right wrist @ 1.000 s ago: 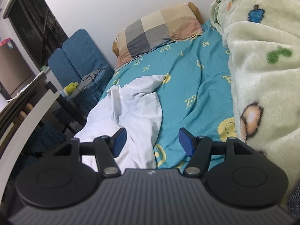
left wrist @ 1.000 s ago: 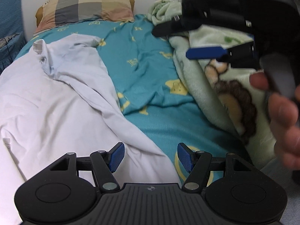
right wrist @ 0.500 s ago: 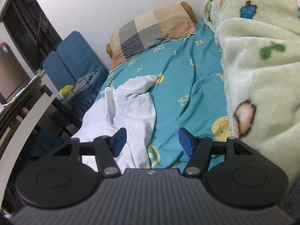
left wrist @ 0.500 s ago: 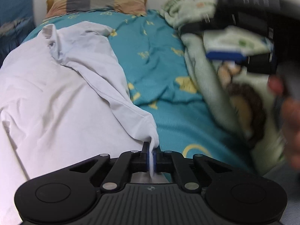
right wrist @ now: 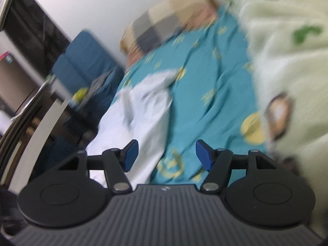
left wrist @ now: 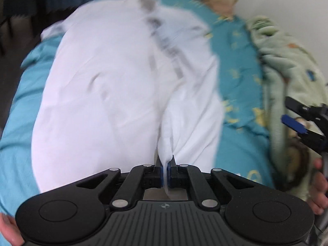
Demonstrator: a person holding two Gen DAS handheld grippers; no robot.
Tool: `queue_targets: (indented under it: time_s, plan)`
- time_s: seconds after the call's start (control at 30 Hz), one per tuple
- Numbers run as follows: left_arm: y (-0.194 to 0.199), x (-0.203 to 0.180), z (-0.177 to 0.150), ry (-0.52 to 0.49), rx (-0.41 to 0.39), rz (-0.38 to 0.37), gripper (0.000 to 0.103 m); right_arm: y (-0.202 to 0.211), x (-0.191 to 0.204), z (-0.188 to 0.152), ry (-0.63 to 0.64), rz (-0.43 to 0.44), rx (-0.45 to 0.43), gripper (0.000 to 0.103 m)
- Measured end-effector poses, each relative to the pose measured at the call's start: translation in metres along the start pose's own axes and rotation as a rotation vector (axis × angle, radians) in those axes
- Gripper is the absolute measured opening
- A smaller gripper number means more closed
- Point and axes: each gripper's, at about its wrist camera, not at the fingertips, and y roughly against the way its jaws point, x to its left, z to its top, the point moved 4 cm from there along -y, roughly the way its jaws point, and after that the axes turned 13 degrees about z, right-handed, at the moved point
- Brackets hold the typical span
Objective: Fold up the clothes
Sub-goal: 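Grasp the T-shirt hem with the left gripper while the right gripper grasps nearby, then open both grippers and release the white T-shirt hem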
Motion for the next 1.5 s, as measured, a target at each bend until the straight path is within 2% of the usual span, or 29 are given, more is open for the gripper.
queue_targets:
  time_s: [0.07,0.13,0.27,0.37,0.5,0.57,0.77,0.97,1.03,1.07,1.1,1.2,1.37,1.5]
  plan:
    - [-0.013,0.011,0.000,0.058,0.059,-0.009,0.006,-0.015,-0.002,-0.011,-0.041,0.034,0.085,0.065]
    - [-0.012,0.017,0.003,0.090,0.067,-0.032,0.010,-0.030,-0.003,-0.023,-0.075,0.057,0.166,0.065]
    - [-0.004,0.020,0.007,0.101,0.057,-0.049,0.038,-0.053,0.009,-0.044,-0.078,0.125,0.297,0.065]
    - [0.003,0.023,0.005,0.083,0.057,-0.041,0.049,-0.065,0.018,-0.059,-0.077,0.164,0.369,0.065]
    - [0.012,0.038,0.008,0.079,0.048,-0.002,0.062,-0.073,0.024,-0.076,-0.065,0.147,0.435,0.065]
    - [0.017,0.048,0.011,0.085,0.034,0.017,0.064,-0.073,0.024,-0.082,-0.088,0.154,0.445,0.065]
    - [0.023,0.068,0.016,0.194,-0.007,-0.035,0.065,-0.081,0.030,-0.104,-0.093,0.141,0.508,0.065]
    - [0.019,0.066,0.021,0.242,-0.042,-0.061,0.065,-0.085,0.048,-0.122,-0.004,0.123,0.552,0.063]
    - [0.019,0.067,0.020,0.248,-0.047,-0.067,0.065,-0.084,0.056,-0.127,0.040,0.097,0.555,0.043]
    - [0.020,0.068,0.020,0.251,-0.050,-0.071,0.065,-0.083,0.058,-0.129,0.047,0.083,0.555,0.023]
    - [0.021,0.068,0.020,0.255,-0.055,-0.079,0.065,-0.083,0.060,-0.130,0.061,0.066,0.553,0.015]
    - [0.023,0.071,0.019,0.266,-0.066,-0.094,0.066,-0.076,0.069,-0.129,0.122,0.024,0.531,0.009]
    - [0.026,0.077,0.018,0.285,-0.071,-0.123,0.066,-0.043,0.086,-0.112,0.226,-0.025,0.467,0.008]
    - [0.024,0.075,0.018,0.267,-0.064,-0.111,0.066,-0.028,0.077,-0.103,0.292,-0.118,0.456,0.008]
